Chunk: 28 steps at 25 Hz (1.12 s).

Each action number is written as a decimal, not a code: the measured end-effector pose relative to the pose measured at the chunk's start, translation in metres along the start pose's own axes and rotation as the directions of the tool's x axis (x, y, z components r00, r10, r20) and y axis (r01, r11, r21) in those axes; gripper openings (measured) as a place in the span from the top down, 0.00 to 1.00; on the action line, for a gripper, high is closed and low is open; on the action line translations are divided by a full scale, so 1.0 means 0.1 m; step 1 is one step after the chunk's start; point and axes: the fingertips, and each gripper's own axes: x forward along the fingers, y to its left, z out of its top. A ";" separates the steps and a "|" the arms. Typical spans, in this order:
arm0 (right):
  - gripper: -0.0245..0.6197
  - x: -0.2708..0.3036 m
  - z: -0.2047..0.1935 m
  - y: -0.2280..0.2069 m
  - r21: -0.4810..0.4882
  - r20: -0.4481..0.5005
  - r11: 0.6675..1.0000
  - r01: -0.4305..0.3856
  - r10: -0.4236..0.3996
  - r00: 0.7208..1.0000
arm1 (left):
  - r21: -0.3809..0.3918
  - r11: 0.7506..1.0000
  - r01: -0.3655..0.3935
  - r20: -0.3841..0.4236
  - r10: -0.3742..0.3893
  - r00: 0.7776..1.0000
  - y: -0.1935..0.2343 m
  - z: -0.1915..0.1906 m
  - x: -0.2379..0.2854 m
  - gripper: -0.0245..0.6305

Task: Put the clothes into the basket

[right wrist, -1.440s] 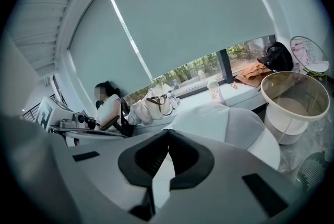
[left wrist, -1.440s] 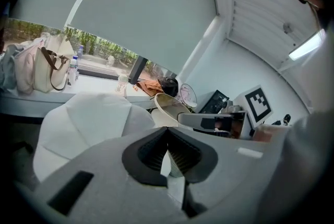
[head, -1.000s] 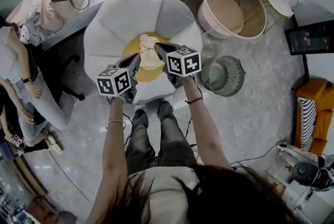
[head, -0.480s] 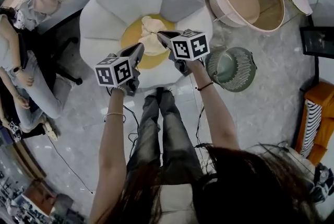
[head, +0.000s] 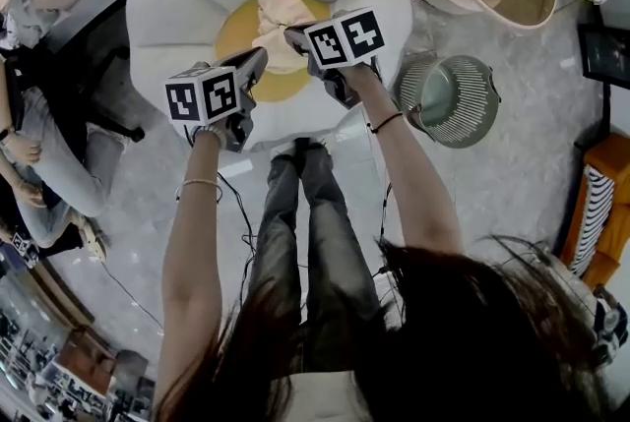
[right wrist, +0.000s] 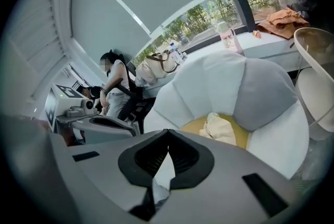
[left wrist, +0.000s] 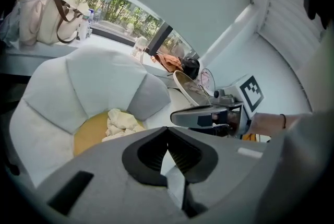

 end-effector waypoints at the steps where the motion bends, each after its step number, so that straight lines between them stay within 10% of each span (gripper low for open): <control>1: 0.95 0.05 -0.03 -0.03 0.005 -0.010 1.000 0.003 -0.003 1.000 | -0.001 1.000 -0.002 -0.014 0.002 1.000 0.05 -0.04 0.03 0.95; 16: 0.94 0.57 -0.28 -0.67 0.078 -0.057 0.992 0.099 -0.094 0.994 | -0.077 0.997 -0.001 -0.065 -0.004 0.998 0.59 -0.37 0.50 0.95; 28: 0.64 1.10 -0.50 -1.00 0.127 -0.063 0.987 0.095 -0.088 0.994 | -0.080 0.997 0.006 -0.059 -0.011 0.998 1.02 -0.52 0.86 0.95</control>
